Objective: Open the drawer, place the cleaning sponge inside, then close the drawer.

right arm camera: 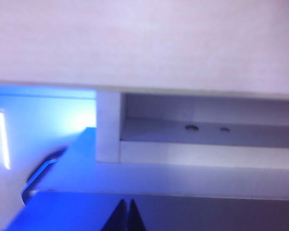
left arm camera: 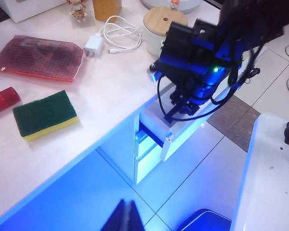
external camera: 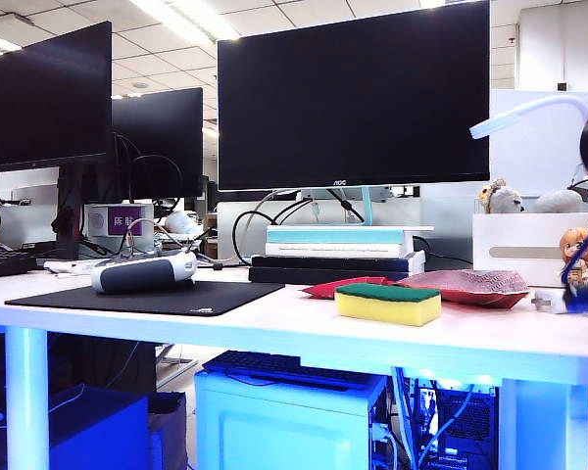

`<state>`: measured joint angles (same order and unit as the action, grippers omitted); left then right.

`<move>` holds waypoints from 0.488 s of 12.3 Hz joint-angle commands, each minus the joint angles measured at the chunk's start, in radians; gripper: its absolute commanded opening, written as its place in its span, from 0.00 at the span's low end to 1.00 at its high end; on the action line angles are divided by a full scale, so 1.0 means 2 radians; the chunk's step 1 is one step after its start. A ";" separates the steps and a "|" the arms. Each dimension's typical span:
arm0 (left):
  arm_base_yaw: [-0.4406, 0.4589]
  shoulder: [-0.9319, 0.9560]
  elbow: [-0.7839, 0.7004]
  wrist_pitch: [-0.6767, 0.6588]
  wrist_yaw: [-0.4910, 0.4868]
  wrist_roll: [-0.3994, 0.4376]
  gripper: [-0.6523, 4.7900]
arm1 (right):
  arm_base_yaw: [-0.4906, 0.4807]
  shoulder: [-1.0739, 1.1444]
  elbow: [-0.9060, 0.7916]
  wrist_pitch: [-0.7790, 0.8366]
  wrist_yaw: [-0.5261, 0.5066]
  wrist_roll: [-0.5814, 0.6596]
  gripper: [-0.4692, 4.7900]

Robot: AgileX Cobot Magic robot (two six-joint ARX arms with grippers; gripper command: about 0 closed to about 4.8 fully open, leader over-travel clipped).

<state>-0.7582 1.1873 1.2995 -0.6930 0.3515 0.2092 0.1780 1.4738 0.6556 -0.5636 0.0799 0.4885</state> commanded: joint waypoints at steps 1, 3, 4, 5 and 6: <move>0.000 -0.001 0.002 0.005 0.002 0.000 0.11 | 0.000 0.028 0.001 0.007 -0.021 -0.001 0.08; 0.000 -0.001 0.002 0.005 0.002 0.000 0.11 | 0.000 0.031 0.001 0.006 -0.039 -0.001 0.08; 0.000 -0.001 0.002 0.004 0.002 0.000 0.11 | 0.000 0.030 0.001 0.004 -0.042 -0.001 0.08; 0.000 -0.001 0.002 0.004 0.002 0.000 0.11 | 0.000 0.030 0.001 0.001 -0.042 -0.001 0.08; 0.000 -0.001 0.002 0.004 0.002 0.000 0.11 | 0.000 0.030 0.001 -0.004 -0.042 -0.001 0.08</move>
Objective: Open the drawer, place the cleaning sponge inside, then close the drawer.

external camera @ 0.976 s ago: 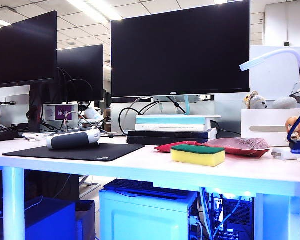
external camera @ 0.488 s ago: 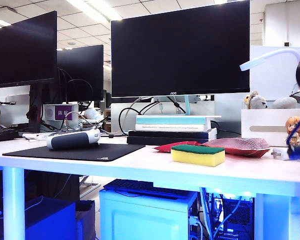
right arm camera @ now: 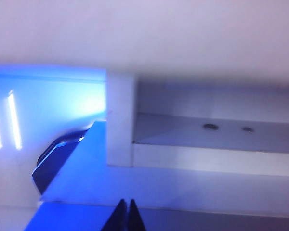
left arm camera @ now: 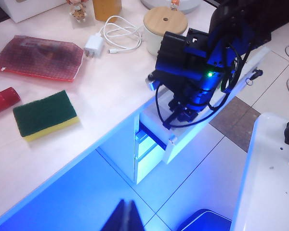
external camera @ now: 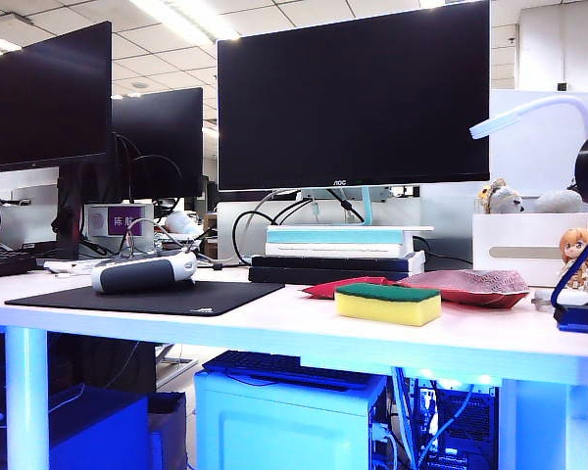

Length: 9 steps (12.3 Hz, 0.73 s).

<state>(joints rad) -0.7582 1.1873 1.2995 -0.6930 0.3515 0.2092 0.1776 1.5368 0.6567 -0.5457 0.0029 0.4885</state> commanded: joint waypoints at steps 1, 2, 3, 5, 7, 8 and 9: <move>0.000 -0.001 0.002 0.004 0.002 0.000 0.11 | 0.001 -0.002 0.001 -0.027 -0.008 -0.001 0.08; 0.000 -0.001 0.002 0.004 0.002 0.000 0.11 | 0.001 -0.002 0.001 -0.034 -0.014 -0.001 0.08; 0.000 -0.001 0.002 0.004 0.002 0.000 0.11 | 0.001 -0.002 0.001 -0.039 -0.015 -0.001 0.08; 0.000 -0.001 0.002 0.004 0.002 0.001 0.11 | 0.001 -0.002 0.001 -0.052 -0.016 -0.001 0.08; 0.000 -0.001 0.002 0.004 0.002 0.001 0.11 | 0.001 -0.002 0.001 -0.067 -0.022 -0.009 0.08; 0.000 -0.001 0.002 0.004 0.002 0.001 0.11 | 0.001 -0.002 0.001 -0.069 -0.028 -0.009 0.08; 0.000 -0.001 0.002 0.004 0.002 0.001 0.11 | 0.001 -0.002 0.001 -0.069 -0.030 -0.009 0.08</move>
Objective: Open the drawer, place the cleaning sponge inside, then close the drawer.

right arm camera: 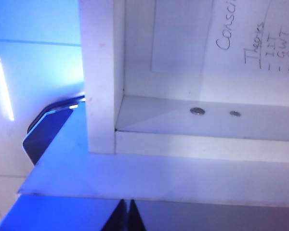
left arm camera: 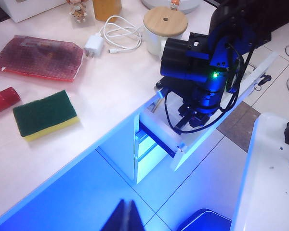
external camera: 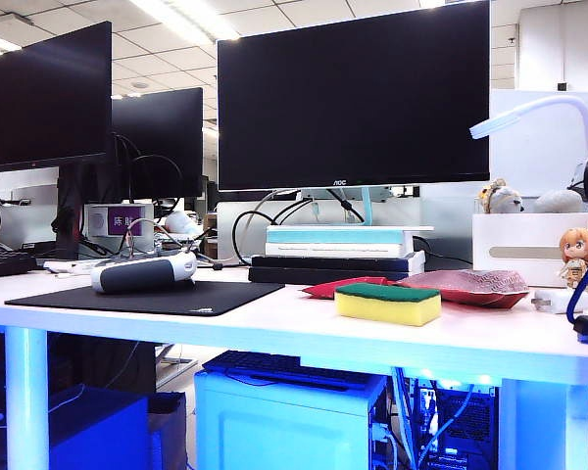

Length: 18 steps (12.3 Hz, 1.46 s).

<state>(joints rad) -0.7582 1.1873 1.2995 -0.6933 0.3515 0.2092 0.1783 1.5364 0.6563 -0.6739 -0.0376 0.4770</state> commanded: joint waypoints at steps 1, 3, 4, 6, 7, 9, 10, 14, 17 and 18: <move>0.000 -0.001 0.002 0.004 0.002 0.001 0.11 | 0.000 -0.001 0.001 -0.007 -0.014 -0.003 0.08; 0.000 -0.001 0.002 0.004 0.002 0.000 0.11 | 0.000 -0.001 0.001 -0.017 -0.018 -0.003 0.08; 0.000 -0.001 0.002 0.004 0.002 0.000 0.11 | 0.001 -0.001 0.001 -0.029 -0.029 -0.007 0.08; 0.000 -0.001 0.002 0.004 0.002 0.000 0.11 | 0.001 -0.001 0.001 -0.038 -0.034 -0.007 0.08; 0.000 -0.001 0.002 0.004 0.002 0.000 0.11 | 0.001 -0.002 0.001 -0.035 -0.027 -0.007 0.08; 0.000 -0.001 0.002 0.004 0.002 0.000 0.11 | 0.001 -0.005 0.004 -0.015 -0.023 -0.007 0.08; 0.000 -0.001 0.002 0.004 0.002 0.000 0.11 | 0.001 -0.008 0.012 -0.015 -0.023 -0.007 0.08; 0.000 -0.001 0.002 0.003 0.002 0.000 0.11 | 0.002 -0.046 0.132 -0.005 -0.024 -0.045 0.08; 0.000 -0.001 0.002 0.003 0.000 0.000 0.11 | 0.010 -0.050 0.222 0.047 -0.044 -0.157 0.08; 0.000 -0.001 0.002 0.004 0.000 0.000 0.11 | 0.014 -0.050 0.244 0.067 -0.062 -0.178 0.08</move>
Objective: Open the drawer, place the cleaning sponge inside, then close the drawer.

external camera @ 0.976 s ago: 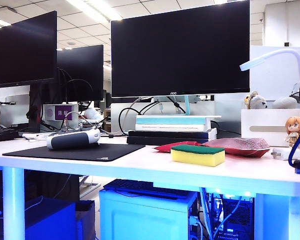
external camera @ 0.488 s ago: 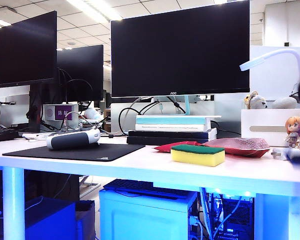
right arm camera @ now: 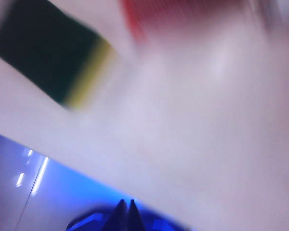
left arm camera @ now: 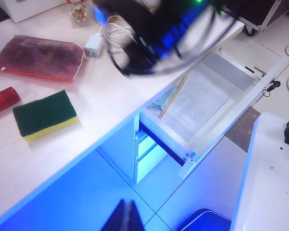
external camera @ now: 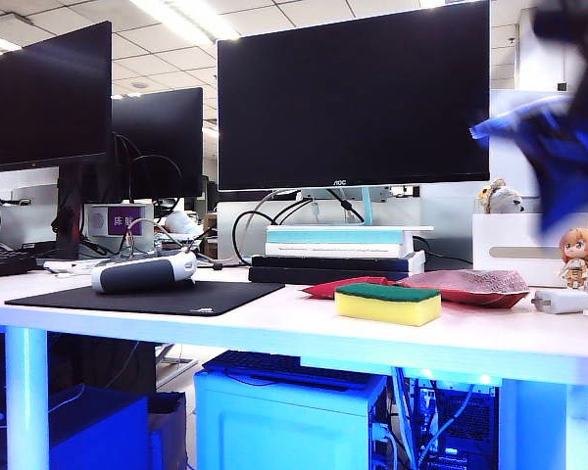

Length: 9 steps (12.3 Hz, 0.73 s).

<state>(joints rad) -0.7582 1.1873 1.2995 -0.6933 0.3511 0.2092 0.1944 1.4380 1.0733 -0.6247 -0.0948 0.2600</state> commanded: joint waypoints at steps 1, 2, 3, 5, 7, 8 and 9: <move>0.000 -0.001 0.002 0.004 0.001 0.000 0.11 | 0.008 0.004 0.045 0.074 -0.074 -0.080 0.32; 0.000 -0.001 0.002 0.004 0.000 0.000 0.11 | 0.008 0.010 0.045 0.089 -0.106 -0.082 0.52; 0.000 -0.001 0.002 0.004 0.000 0.000 0.11 | 0.009 0.022 0.045 0.107 -0.135 -0.093 1.00; 0.000 -0.001 0.002 0.004 0.000 0.000 0.11 | 0.018 0.044 0.045 0.126 -0.137 -0.102 1.00; 0.000 -0.001 0.002 0.004 0.000 0.000 0.11 | 0.027 0.109 0.072 0.144 -0.126 -0.144 1.00; 0.000 -0.001 0.002 0.004 0.000 0.000 0.11 | 0.027 0.123 0.086 0.142 -0.126 -0.148 1.00; 0.000 -0.001 0.002 0.004 0.000 0.000 0.11 | 0.027 0.139 0.102 0.143 -0.132 -0.153 1.00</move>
<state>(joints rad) -0.7578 1.1873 1.2995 -0.6937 0.3489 0.2092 0.2474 1.6993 1.2522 -0.3557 -0.3443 -0.0280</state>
